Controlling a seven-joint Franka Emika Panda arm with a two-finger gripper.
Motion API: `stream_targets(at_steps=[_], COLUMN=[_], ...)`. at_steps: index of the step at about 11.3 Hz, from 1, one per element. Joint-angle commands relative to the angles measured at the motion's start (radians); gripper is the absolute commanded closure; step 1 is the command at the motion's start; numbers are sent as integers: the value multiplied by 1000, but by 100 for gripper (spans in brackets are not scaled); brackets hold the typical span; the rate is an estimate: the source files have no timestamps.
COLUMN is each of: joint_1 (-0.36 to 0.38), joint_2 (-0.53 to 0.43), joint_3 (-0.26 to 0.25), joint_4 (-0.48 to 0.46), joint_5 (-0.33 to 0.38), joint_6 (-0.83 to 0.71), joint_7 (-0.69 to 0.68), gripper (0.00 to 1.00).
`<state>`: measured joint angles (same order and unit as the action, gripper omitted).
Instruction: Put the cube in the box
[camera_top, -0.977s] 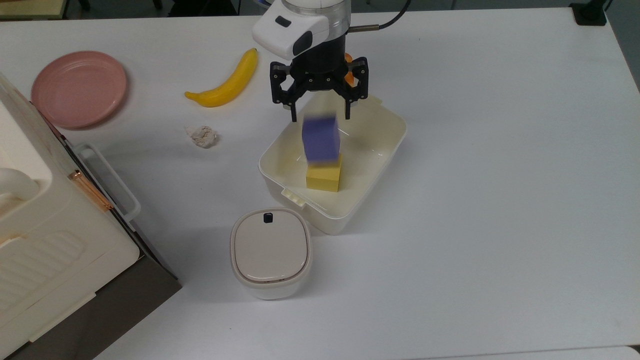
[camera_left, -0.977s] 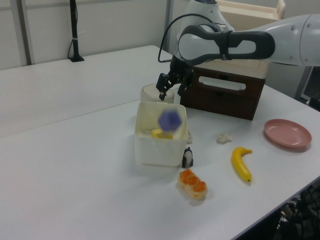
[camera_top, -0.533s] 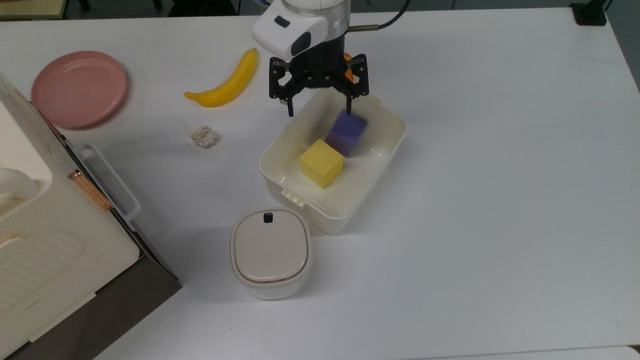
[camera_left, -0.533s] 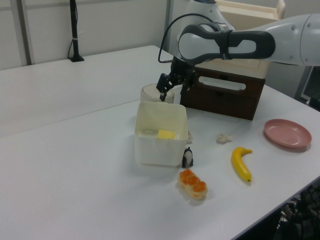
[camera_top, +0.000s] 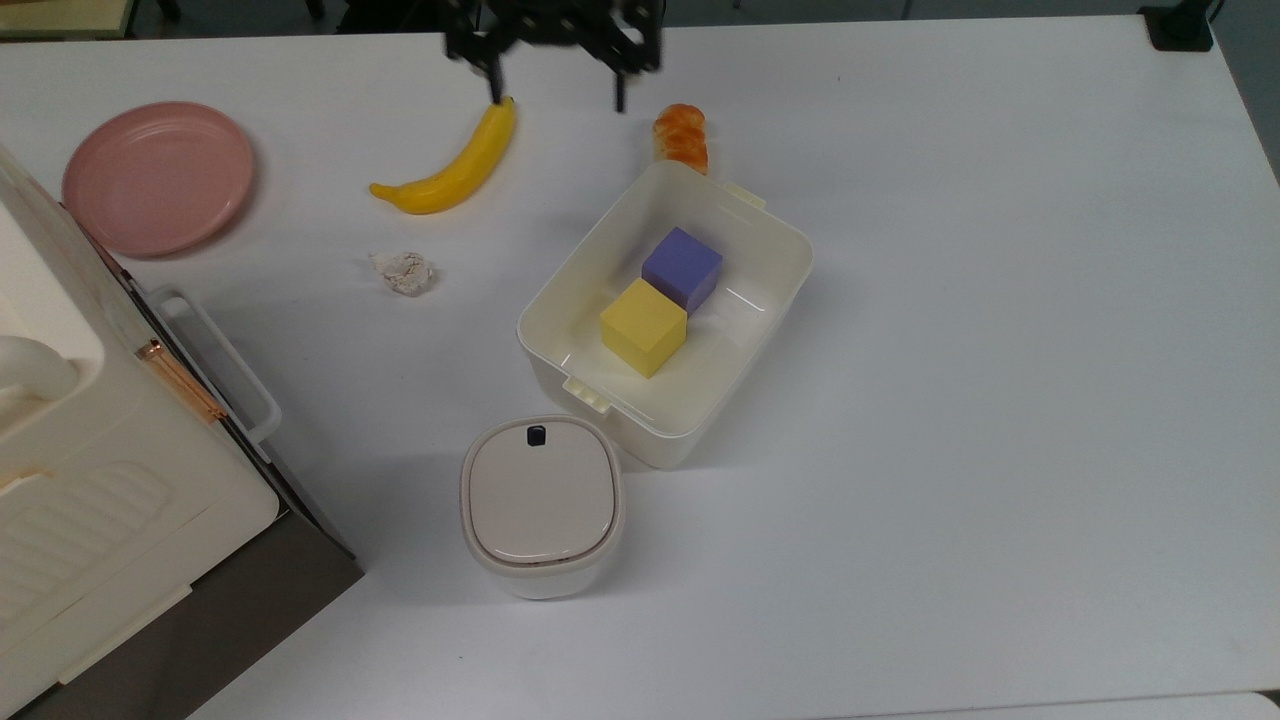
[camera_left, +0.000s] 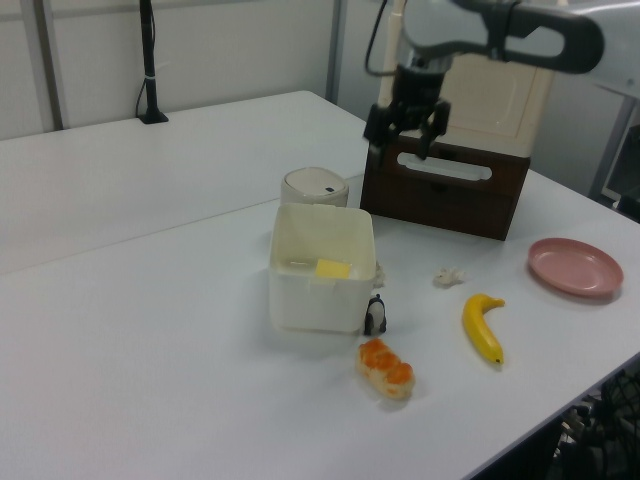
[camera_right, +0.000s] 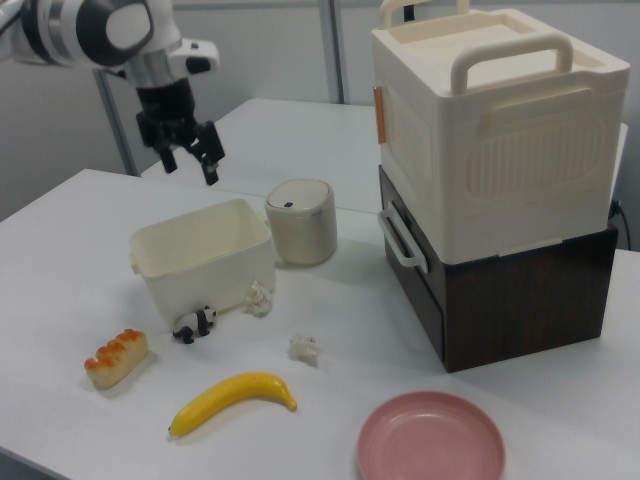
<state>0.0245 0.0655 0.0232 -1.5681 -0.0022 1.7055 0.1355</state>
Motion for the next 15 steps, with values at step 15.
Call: stream_targets(at_steps=[15], joint_1=[-6], joint_2=[-84], joint_3=[-66], joint_4=[8], joint_5=[18], joint_6=[-72], joint_7=[-34], gripper=[0])
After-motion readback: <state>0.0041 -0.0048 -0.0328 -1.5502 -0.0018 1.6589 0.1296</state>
